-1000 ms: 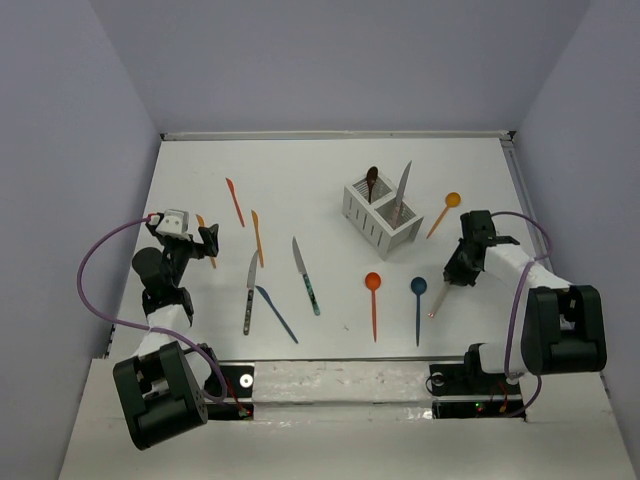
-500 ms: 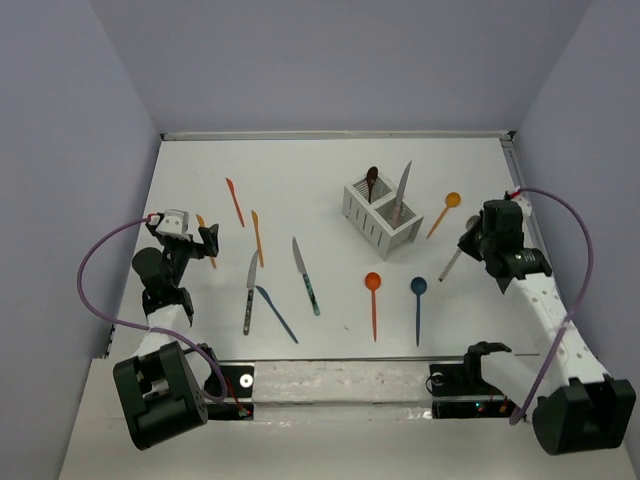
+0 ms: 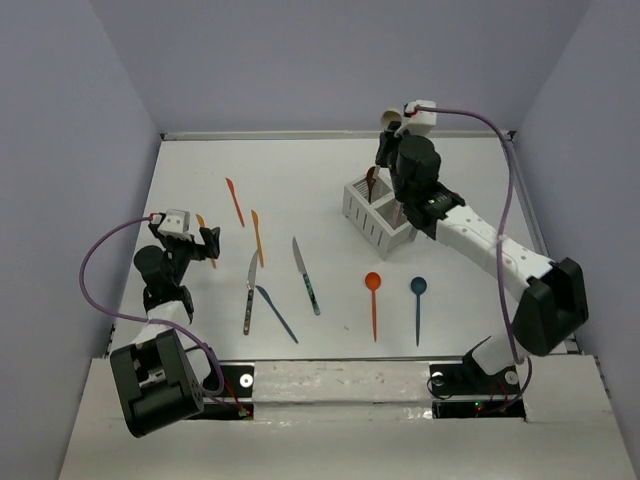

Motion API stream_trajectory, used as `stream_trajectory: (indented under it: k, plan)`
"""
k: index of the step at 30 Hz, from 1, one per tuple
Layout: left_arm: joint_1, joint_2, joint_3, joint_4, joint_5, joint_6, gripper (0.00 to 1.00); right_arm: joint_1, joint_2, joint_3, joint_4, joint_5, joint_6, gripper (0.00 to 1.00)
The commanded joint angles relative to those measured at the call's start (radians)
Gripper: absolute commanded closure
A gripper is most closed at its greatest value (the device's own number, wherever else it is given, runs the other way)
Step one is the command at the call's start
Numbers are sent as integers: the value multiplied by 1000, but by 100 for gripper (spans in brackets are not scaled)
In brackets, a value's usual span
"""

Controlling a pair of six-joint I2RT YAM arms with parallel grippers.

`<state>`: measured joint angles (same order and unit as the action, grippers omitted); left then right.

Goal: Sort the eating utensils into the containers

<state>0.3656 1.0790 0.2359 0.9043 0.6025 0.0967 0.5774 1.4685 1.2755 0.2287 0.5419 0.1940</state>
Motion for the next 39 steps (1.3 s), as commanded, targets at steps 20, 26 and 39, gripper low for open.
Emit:
stream_trajectory:
  k: [20,26,39]
  plan:
    - [-2,33,28,67,26,20,1,2,296,-110,288,-72,31,98]
    - [-2,55,39,65,2,9,1,2,244,-128,272,-97,18,53]
    - [-191,289,610,-625,-408,120,14,2,84,-56,-2,-114,16,39]
